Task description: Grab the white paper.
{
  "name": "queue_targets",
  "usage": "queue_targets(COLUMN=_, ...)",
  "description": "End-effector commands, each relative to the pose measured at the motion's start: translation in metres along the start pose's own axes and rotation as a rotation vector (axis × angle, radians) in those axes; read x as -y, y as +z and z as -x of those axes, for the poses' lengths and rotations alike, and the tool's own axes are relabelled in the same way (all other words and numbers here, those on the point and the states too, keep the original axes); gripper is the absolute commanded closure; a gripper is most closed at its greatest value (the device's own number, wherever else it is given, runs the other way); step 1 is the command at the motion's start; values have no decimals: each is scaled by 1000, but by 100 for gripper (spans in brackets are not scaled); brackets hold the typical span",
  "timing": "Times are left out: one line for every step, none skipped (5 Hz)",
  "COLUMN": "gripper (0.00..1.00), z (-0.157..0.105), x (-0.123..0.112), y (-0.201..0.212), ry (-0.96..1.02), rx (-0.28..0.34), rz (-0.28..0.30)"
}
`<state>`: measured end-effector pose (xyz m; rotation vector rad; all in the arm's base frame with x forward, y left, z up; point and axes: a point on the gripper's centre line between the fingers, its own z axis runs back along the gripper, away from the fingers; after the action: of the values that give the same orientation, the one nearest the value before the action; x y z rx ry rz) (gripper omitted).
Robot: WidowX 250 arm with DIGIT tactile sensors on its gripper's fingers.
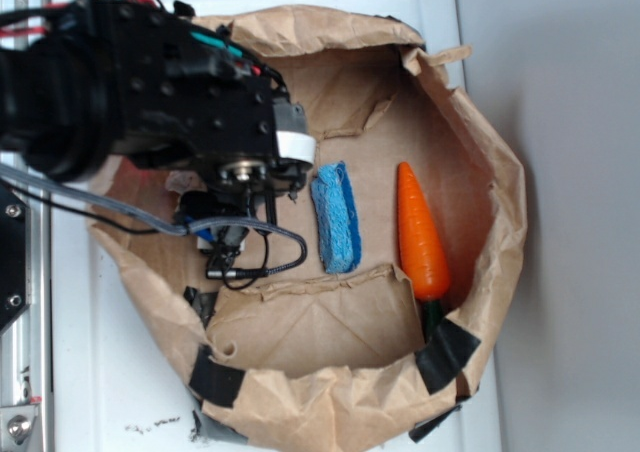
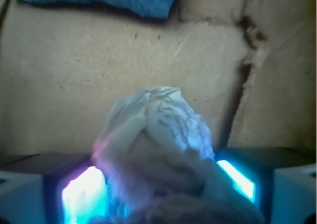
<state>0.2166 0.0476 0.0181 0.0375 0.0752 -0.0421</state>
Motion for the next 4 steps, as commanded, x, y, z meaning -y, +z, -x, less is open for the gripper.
queue_targets(gripper=100, z=-5, x=-9, y=49, ry=-61, rx=29, rz=73)
queue_targets(gripper=100, z=-7, x=-19, y=95, ry=-80, rx=35, rz=144)
queue_targets(gripper=100, z=-8, x=-31, y=144, ry=-52, rx=127, rz=218)
queue_targets(gripper=100, z=-5, x=-39, y=188, ry=-62, rx=193, rz=277)
